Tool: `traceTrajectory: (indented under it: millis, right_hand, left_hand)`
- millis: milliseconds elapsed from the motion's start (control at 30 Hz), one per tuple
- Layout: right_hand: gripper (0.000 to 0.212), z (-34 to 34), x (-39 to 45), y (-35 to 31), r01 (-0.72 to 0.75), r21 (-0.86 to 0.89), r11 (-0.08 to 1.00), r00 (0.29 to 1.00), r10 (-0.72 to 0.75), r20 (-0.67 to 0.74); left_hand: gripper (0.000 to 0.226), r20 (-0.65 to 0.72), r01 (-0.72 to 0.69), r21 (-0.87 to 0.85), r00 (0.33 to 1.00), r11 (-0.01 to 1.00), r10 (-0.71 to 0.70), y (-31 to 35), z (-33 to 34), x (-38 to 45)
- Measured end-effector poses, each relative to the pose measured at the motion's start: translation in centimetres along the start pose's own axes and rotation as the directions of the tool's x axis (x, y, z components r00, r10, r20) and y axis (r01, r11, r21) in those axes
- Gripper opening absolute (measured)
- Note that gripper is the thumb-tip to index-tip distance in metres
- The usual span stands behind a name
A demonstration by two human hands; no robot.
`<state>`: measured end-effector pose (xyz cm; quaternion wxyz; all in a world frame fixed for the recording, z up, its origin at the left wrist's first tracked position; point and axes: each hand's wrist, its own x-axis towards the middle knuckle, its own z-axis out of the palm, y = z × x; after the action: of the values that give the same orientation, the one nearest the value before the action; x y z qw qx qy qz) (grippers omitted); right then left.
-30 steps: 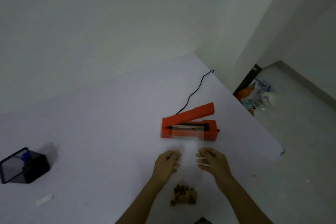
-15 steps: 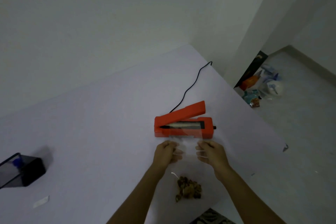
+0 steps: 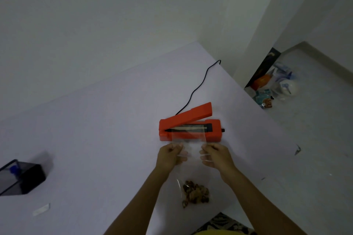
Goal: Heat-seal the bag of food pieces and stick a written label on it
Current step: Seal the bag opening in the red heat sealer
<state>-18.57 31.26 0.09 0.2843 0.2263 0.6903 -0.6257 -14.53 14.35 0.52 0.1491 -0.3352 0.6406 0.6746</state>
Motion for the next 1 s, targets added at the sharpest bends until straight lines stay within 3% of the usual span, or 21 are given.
traceTrajectory:
  millis: [533, 700, 867, 1000]
  right_hand:
    - [0.019, -1.0, -0.1, -1.6, 0.212, -0.207, 0.955, 0.961, -0.242, -0.133]
    - [0.027, -0.8, -2.3, -5.3, 0.393, -0.273, 0.878, 0.848, -0.461, -0.262]
    - [0.033, -0.2, -3.5, -8.9, 0.571, -0.331, 0.751, 0.714, -0.653, -0.252]
    - [0.025, 0.1, -3.1, -9.7, 0.584, -0.416, 0.697, 0.684, -0.699, -0.210]
  left_hand:
    - [0.024, -0.039, 0.017, 0.036, 0.999, 0.999, -0.016, -0.5, -0.1, 0.7]
    - [0.022, -0.042, 0.020, 0.033, 0.999, 0.999, -0.018, -0.5, -0.1, 1.1]
    - [0.022, -0.036, 0.015, 0.017, 0.999, 1.000, -0.015, -0.5, -0.2, 1.3]
    - [0.021, -0.040, 0.020, 0.013, 0.999, 1.000, -0.020, -0.5, -0.1, 1.4]
